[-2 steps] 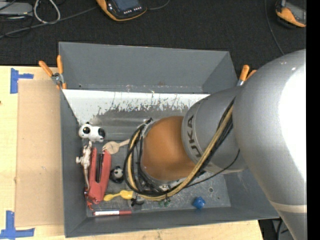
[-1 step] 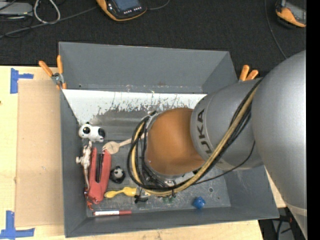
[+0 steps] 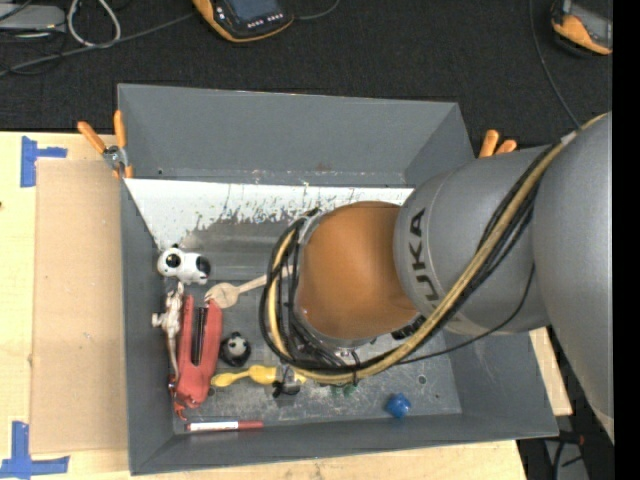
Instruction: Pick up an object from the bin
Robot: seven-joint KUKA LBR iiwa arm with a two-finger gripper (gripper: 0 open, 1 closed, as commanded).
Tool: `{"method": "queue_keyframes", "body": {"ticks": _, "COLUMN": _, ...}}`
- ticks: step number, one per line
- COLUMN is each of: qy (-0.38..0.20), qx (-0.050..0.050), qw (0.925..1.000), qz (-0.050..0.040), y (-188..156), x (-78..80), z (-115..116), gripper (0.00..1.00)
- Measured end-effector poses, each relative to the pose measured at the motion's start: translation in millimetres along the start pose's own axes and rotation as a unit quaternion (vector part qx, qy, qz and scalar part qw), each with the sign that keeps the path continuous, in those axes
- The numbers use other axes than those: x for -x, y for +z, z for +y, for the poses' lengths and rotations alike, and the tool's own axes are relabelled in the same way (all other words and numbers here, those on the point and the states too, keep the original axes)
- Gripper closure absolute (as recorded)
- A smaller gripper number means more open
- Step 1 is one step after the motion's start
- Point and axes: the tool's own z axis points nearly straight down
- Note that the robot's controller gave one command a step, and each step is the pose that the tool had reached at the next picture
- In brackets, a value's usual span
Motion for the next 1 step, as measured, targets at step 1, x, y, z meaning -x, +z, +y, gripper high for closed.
{"method": "queue_keyframes", "body": {"ticks": 1, "qy": 0.001, "qx": 0.0, "qw": 1.0, "qz": 0.0016, "y": -4.3, "x": -0.7, "z": -0.2, "gripper": 1.0}}
